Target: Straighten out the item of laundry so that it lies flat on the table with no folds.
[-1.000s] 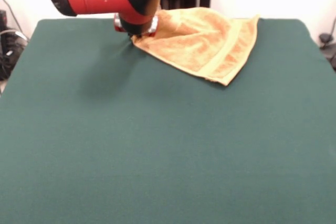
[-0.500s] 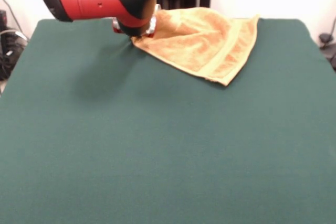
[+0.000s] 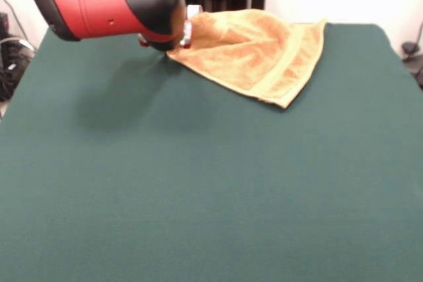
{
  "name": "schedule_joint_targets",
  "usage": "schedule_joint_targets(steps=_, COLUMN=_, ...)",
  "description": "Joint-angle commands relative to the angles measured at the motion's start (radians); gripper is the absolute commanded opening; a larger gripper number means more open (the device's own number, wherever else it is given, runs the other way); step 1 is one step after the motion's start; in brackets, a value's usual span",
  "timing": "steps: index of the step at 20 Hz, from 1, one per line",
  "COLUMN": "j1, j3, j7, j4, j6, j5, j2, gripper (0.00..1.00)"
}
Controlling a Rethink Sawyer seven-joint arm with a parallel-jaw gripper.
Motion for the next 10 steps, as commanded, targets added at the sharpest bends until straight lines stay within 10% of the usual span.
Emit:
schedule_joint_targets(steps=1, j1=-0.009, j3=0.172, j7=-0.42, j4=-0.226, j6=-0.306, j5=-0.158, j2=0.137, gripper=0.0)
schedule_joint_targets(steps=10, j1=-0.027, j3=0.208, j7=-0.457, j4=-0.242, j6=-0.27, j5=-0.19, j2=0.143, gripper=0.0)
